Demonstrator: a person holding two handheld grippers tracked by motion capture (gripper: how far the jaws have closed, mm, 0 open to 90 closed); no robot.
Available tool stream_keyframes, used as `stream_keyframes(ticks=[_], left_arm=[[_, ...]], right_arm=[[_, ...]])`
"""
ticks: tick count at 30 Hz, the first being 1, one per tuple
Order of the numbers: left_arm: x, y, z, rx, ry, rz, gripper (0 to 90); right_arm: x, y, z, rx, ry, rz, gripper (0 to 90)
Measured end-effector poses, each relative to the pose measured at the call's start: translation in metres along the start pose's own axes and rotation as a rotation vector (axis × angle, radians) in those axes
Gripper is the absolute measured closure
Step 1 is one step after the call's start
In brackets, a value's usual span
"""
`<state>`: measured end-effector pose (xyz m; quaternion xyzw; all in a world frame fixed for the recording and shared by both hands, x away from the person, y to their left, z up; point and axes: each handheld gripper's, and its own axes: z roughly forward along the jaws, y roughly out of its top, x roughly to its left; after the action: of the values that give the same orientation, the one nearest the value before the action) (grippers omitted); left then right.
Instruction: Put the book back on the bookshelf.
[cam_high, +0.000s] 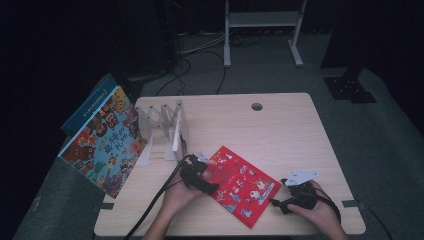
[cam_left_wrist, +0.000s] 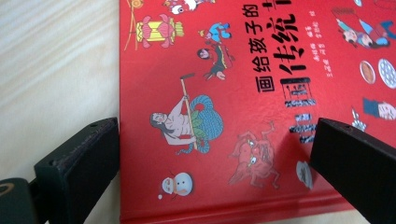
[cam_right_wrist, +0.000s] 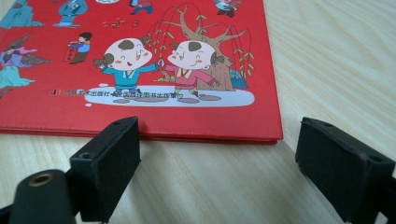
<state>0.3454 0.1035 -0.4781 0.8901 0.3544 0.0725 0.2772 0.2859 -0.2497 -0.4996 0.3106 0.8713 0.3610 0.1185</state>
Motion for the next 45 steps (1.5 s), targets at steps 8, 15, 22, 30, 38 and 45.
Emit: stream_keyframes(ticks=[8,15,22,30,38,45], left_arm=[[0.001,0.001,0.001,-0.019,-0.004,-0.003,1.5],[0.005,0.013,0.012,-0.038,-0.011,-0.018,1.1],[0.010,0.016,0.018,-0.063,-0.041,-0.017,0.4],[0.014,0.017,0.025,-0.139,-0.064,0.012,0.0],[0.014,0.020,0.029,-0.153,-0.061,0.008,0.0],[0.008,0.017,0.030,-0.196,-0.016,-0.045,0.0]], right_arm=[[0.008,-0.002,0.000,-0.006,-0.022,0.002,12.6],[0.025,-0.002,0.001,-0.005,-0.031,0.015,8.7],[0.047,-0.005,0.004,-0.006,-0.034,0.016,0.0],[0.052,-0.003,0.007,-0.009,-0.029,0.010,0.0],[0.052,-0.002,0.007,-0.009,-0.026,0.007,0.0],[0.052,-0.002,0.008,-0.010,-0.027,0.008,0.0]])
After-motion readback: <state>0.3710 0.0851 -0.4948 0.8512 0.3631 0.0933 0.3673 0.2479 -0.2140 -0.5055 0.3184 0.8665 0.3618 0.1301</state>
